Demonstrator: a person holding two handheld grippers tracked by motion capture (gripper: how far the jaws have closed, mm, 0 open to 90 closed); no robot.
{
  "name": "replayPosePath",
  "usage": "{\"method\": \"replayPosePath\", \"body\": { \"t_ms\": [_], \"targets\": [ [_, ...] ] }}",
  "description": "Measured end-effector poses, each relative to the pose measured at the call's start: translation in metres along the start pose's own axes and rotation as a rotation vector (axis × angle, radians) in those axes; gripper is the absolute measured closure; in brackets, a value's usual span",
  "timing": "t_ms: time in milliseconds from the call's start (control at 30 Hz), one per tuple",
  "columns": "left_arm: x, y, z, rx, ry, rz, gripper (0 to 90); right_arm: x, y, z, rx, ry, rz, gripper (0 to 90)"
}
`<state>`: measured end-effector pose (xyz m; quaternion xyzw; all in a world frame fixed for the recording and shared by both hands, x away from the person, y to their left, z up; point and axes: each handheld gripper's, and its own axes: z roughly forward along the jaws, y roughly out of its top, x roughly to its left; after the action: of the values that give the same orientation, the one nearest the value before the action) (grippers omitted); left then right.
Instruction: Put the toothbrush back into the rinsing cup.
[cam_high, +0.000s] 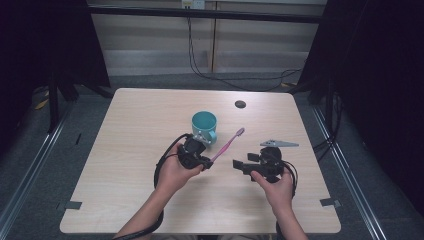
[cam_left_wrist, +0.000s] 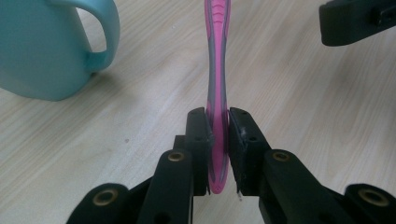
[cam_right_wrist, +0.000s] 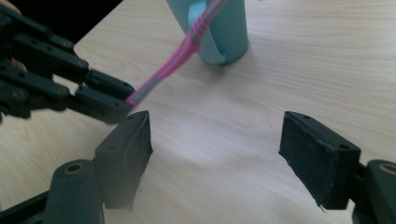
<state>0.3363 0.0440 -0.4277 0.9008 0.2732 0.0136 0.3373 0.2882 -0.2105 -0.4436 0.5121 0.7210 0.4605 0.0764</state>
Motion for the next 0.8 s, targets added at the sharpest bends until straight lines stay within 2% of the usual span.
{"method": "replayPosePath", "body": {
  "t_ms": [167, 200, 367, 533, 700, 800],
  "targets": [
    [-0.001, -0.002, 0.000, -0.015, -0.010, -0.010, 78.9, 0.006, 0.010, 0.004, -0.008, -0.004, 0.004, 25.0],
    [-0.001, -0.002, -0.001, -0.016, -0.012, 0.003, 78.9, 0.008, 0.014, 0.006, -0.007, 0.009, 0.013, 25.4],
    [-0.002, -0.005, -0.005, -0.031, -0.009, -0.001, 78.9, 0.009, 0.021, 0.010, -0.007, 0.015, 0.028, 27.3],
    [-0.001, -0.007, -0.007, -0.040, -0.005, 0.000, 78.9, 0.010, 0.023, 0.012, -0.013, 0.017, 0.032, 29.6],
    [-0.002, -0.009, -0.008, -0.070, -0.001, -0.006, 78.9, 0.011, 0.026, 0.013, -0.032, 0.035, 0.044, 31.1],
    [-0.003, -0.009, -0.007, -0.074, -0.003, -0.009, 78.9, 0.012, 0.029, 0.013, -0.048, 0.041, 0.043, 35.5]
  ]
}}
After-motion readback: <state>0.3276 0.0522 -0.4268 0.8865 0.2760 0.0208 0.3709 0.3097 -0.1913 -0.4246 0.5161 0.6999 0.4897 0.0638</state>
